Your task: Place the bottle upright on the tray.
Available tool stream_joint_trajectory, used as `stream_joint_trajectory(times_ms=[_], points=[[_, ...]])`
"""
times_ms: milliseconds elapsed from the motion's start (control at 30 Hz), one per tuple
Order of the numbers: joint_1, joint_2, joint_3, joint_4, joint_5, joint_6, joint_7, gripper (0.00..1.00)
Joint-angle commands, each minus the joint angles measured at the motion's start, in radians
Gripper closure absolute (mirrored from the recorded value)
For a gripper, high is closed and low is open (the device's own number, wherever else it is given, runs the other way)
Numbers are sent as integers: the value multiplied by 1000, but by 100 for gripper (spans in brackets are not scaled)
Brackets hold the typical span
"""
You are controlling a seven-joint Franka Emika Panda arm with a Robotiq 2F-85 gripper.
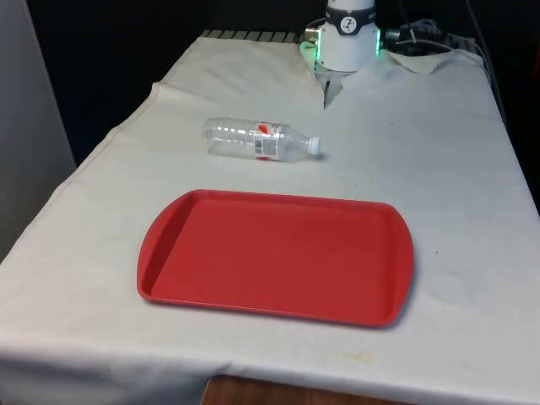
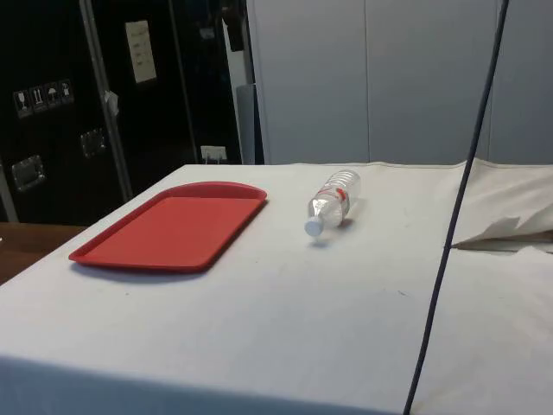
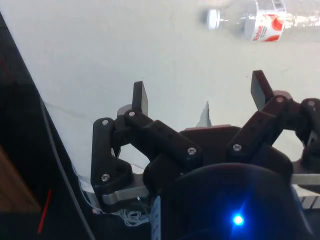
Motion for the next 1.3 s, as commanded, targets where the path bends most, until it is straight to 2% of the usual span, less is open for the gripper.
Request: stream_joint_trajectory(times_ms=[0,200,233,500,533,567,1033,1067,1267], points=[[0,-1,1,-3,0,0,0,0],[1,-41,6,-56,-14,19,9,0],[0,-31,5,-44,-3,6,1,0],[1,-82,9,-100,-29,25,8,0],[0,-71,8,-88,-19,9,1,0],[1,-87,10,-106,-31,26,8,0],[0,-170,13,-197,-56,43,4,0],[0,-162,11,-188,-46,29,-1,0],[-1,-210,13,-241,-66,54,3,0]])
